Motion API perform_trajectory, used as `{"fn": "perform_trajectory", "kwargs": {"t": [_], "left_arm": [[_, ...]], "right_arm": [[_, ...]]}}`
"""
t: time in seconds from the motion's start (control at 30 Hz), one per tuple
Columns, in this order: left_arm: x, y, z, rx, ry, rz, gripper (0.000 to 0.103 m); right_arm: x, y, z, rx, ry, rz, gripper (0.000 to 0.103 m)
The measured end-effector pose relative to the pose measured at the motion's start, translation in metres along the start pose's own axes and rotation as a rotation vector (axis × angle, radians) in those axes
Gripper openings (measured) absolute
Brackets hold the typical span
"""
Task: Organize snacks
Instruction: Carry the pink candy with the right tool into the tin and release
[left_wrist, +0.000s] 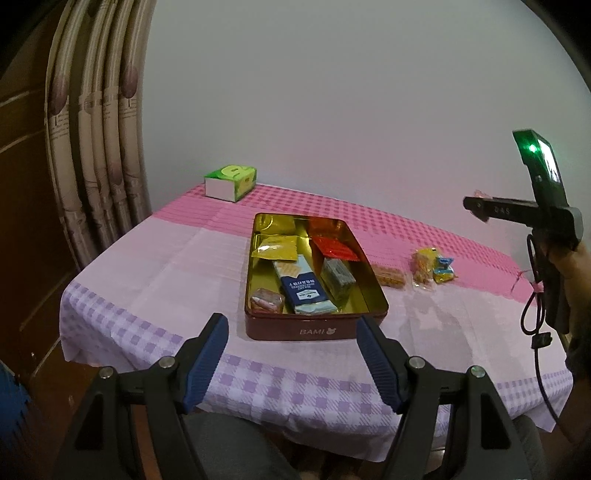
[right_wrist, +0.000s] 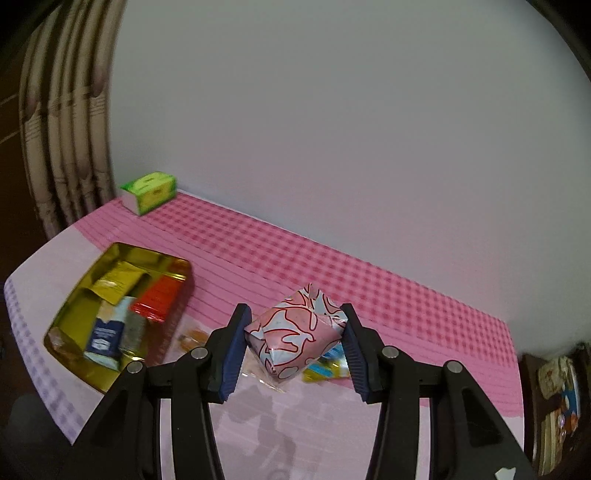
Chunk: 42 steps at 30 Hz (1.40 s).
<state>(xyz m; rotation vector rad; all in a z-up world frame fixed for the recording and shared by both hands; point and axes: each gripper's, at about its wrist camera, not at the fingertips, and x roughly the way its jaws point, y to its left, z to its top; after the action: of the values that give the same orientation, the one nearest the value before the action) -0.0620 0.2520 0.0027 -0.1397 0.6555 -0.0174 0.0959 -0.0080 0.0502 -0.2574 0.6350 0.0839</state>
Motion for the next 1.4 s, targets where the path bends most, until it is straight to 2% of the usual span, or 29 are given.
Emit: {"fn": "perform_trajectory", "kwargs": {"t": [0.33, 0.5, 0.87, 1.4], "left_arm": [[-0.001, 0.004, 0.001, -0.020, -0.004, 0.008, 0.073], [0.002, 0.006, 0.000, -0.027, 0.004, 0.012, 0.073], [0.007, 0.009, 0.001, -0.036, 0.017, 0.017, 0.073], [0.010, 0.010, 0.000, -0.042, 0.031, 0.019, 0.073]], "right_arm": [[-0.002, 0.065, 0.032, -0.073, -0.026, 0.051, 0.045], [0.000, 0.092, 0.037, -0.101, -0.029, 0.084, 0.045], [0.016, 0.132, 0.029, -0.143, -0.001, 0.138, 0.045], [0.045, 0.162, 0.000, -0.187, 0.074, 0.180, 0.045]]}}
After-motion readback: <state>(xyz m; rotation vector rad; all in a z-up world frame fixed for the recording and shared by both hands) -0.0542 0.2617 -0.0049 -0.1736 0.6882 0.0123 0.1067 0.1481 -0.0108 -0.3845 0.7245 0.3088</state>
